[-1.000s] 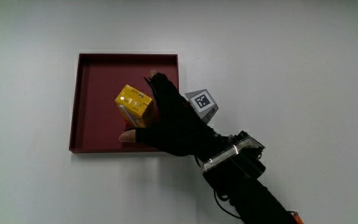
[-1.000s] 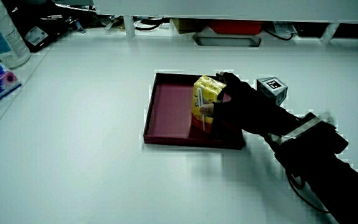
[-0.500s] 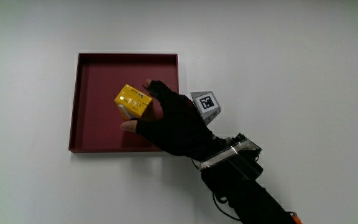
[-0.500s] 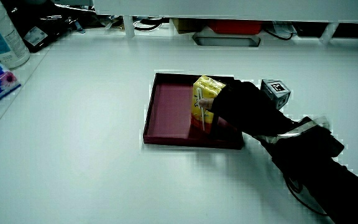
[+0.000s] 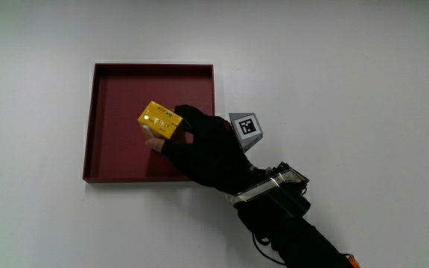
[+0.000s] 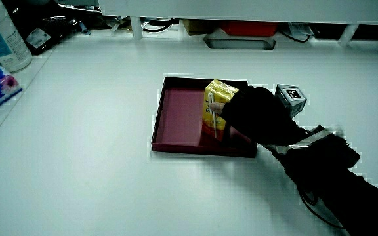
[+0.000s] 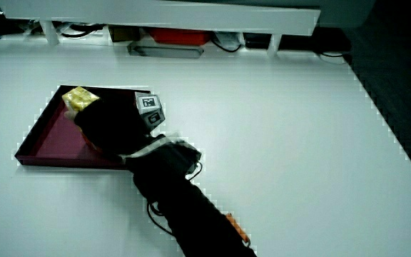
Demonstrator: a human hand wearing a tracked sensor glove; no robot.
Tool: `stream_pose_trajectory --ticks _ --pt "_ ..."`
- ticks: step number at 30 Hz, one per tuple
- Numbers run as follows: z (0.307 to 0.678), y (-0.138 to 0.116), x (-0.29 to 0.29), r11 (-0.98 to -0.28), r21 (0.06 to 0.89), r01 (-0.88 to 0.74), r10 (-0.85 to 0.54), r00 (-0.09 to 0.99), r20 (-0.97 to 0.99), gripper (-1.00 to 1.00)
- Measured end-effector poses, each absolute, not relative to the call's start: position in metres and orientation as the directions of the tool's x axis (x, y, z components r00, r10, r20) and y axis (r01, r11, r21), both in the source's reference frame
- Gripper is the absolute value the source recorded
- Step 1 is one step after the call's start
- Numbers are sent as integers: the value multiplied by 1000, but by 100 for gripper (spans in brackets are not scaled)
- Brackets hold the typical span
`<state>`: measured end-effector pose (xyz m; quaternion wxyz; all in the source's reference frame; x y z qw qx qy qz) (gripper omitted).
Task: Pick ice redtea
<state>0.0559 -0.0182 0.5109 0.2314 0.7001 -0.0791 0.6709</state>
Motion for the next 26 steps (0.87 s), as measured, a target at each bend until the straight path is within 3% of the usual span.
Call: stream_pose_trajectory --ticks 3,12,26 --pt "510 -18 56 -882 206 -424 194 71 978 100" --pt "505 -14 58 -888 185 -420 183 46 982 100" --pt "434 -2 65 -856 -1 -518 47 -78 996 100"
